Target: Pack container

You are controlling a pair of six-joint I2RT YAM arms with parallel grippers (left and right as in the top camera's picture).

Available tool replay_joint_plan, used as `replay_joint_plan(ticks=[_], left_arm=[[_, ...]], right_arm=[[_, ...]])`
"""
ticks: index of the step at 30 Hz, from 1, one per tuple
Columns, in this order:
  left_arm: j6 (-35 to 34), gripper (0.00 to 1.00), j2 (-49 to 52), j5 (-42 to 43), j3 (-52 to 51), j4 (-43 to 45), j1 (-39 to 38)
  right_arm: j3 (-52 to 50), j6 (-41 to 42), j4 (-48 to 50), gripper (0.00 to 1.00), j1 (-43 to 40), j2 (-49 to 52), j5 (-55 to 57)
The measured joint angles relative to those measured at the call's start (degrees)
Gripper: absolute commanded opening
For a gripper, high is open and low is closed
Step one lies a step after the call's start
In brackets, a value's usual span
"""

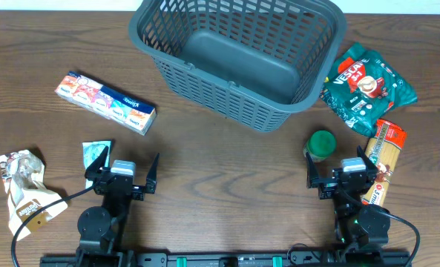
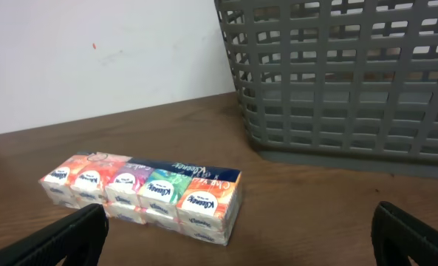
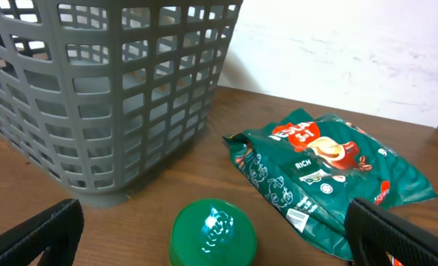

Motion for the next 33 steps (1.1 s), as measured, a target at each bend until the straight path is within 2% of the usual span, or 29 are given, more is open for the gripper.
replay_joint_plan(ticks=[12, 15, 21, 27, 33], left_arm=[[-0.7, 0.99, 0.0, 0.3, -0.1, 0.4, 0.0], [-4.9, 0.99, 0.0, 0.8, -0.2, 0.7, 0.0], [-14.9, 0.99, 2.4, 1.1, 3.3, -1.9, 0.0], [-18.0, 0.98, 15.6, 1.2, 21.7, -5.4, 0.0], [-18.9, 0.99, 38.7, 3.1, 50.6, -18.7, 0.0]], right_arm=[[0.0, 0.7, 0.0, 0.99, 0.0, 0.0, -0.1], [0.0, 4.5, 0.1, 0.99, 0.0, 0.0, -0.1], [0.0, 19.0, 5.9, 0.99, 0.0, 0.0, -0.9], [4.5, 24.1, 6.1, 0.99, 0.0, 1.8, -3.6], [23.8, 23.5, -3.8, 0.99, 0.0, 12.9, -5.6]])
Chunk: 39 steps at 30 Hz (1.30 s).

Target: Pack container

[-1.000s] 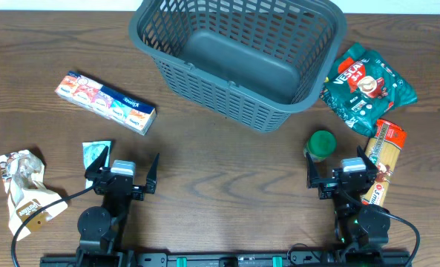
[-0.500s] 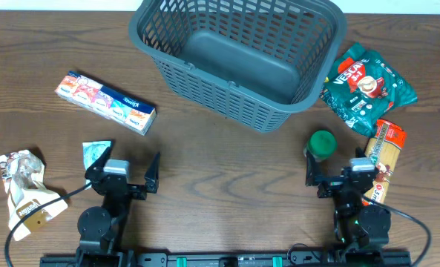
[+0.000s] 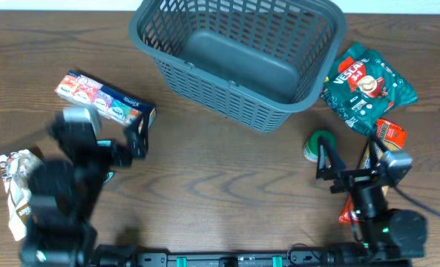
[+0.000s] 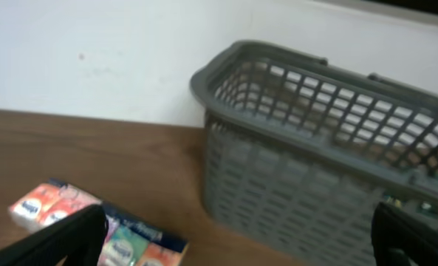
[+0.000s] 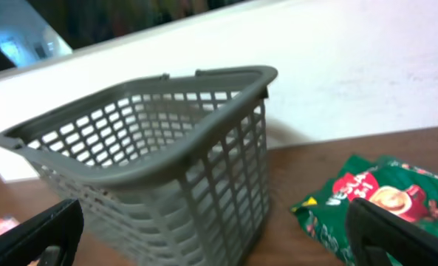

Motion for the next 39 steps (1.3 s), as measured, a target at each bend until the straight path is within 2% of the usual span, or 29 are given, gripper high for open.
replay_joint_plan(ticks=[3, 7, 11, 14, 20, 21, 22, 23, 24, 32, 39], left_arm=[[-0.2, 0.99, 11.0, 2.1, 15.7, -8.1, 0.0], [0.2, 0.99, 26.3, 4.3, 40.4, -23.1, 0.0], [4.2, 0.99, 38.6, 5.5, 60.9, -41.8, 0.0], [7.7, 0.99, 43.1, 5.7, 67.2, -48.5, 0.0], [8.9, 0.99, 45.7, 5.8, 68.1, -54.9, 0.0], [8.9, 0.99, 45.9, 5.8, 68.1, -54.9, 0.0], [8.9, 0.99, 46.1, 5.7, 68.1, -54.9, 0.0], [8.9, 0.99, 46.2, 5.7, 68.1, -54.7, 0.0], [8.9, 0.99, 46.2, 5.7, 68.1, -54.5, -0.1], [10.0, 0.72, 47.8, 4.2, 68.5, -51.1, -1.9], [12.1, 0.61, 53.5, 2.1, 68.5, -47.7, -5.2]], right_arm=[[10.3, -2.1, -8.2, 0.99, 0.0, 7.8, -1.4], [25.7, -6.3, -26.3, 0.99, 0.0, 20.9, -3.6], [41.7, -8.8, -46.6, 0.99, 0.0, 34.9, -7.2], [48.2, -9.5, -51.9, 0.99, 0.0, 41.4, -8.9], [49.5, -9.7, -53.9, 0.99, 0.0, 47.7, -13.3], [49.5, -9.7, -54.0, 0.83, 0.0, 48.8, -14.5], [49.5, -9.9, -54.2, 0.52, 0.0, 50.2, -15.7], [49.5, -9.9, -54.9, 0.16, 0.0, 51.4, -16.7], [49.5, -9.9, -55.9, 0.01, 0.0, 52.3, -17.4], [49.5, -9.7, -60.4, 0.01, 1.4, 57.0, -19.4], [49.5, -9.7, -59.6, 0.01, 9.3, 57.1, -18.3]])
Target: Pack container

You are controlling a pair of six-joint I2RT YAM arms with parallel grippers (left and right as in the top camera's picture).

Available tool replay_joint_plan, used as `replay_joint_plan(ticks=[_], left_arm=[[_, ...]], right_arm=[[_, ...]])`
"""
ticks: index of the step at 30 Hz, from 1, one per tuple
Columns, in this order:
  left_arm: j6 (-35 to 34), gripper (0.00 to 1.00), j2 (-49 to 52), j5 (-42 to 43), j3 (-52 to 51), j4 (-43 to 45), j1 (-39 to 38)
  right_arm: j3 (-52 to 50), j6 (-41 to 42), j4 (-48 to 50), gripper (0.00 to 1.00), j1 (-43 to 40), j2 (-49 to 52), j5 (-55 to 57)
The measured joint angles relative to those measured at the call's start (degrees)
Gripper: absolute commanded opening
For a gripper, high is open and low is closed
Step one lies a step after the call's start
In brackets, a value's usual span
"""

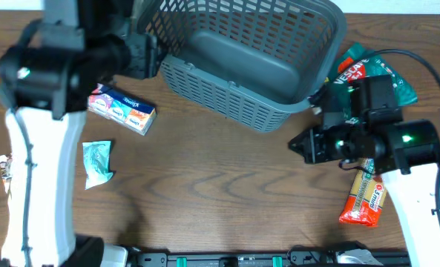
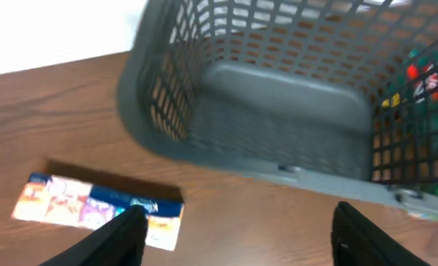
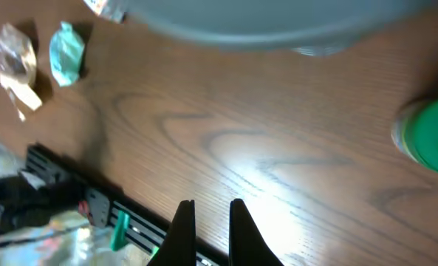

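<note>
The grey mesh basket (image 1: 242, 52) stands at the back middle, with nothing in it (image 2: 278, 89). A colourful tissue pack (image 1: 119, 104) lies left of it (image 2: 93, 207). High above the basket's left corner, my left gripper (image 1: 142, 55) is open and holds nothing (image 2: 241, 240). My right gripper (image 1: 297, 146) hovers over bare table right of the basket's front. Its fingers (image 3: 183, 229) stand almost together with nothing between them. The green-lidded jar (image 3: 429, 137) is at the right of the right wrist view. The overhead view hides it under the right arm.
A green coffee bag (image 1: 360, 63) lies right of the basket, partly under the right arm. An orange pasta packet (image 1: 364, 196) is at the front right. A teal sachet (image 1: 97, 159) lies front left, and a crumpled bag (image 3: 15, 66) sits at the far left.
Both arms have risen well above the table. The left gripper is now over the basket's left corner instead of by the tissue pack. The right gripper has gone from wide open to shut.
Both grippers first sat low and open at the table's front edge, the left facing the tissue pack, the right facing the jar. Then both were lifted and tilted up toward the basket. Now both hang high looking down, and the right has shut on nothing.
</note>
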Motion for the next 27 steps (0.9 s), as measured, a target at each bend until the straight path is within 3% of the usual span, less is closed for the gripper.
replay_joint_plan(ticks=[11, 27], left_arm=[[5.0, 0.59, 7.8, -3.1, 0.0, 4.9, -2.8], [15.8, 0.59, 10.2, -3.7, 0.0, 6.4, -2.8]], right_arm=[[0.0, 1.6, 9.1, 0.01, 12.1, 0.3, 9.0], [1.6, -2.5, 14.7, 0.01, 13.8, 11.8, 12.9]])
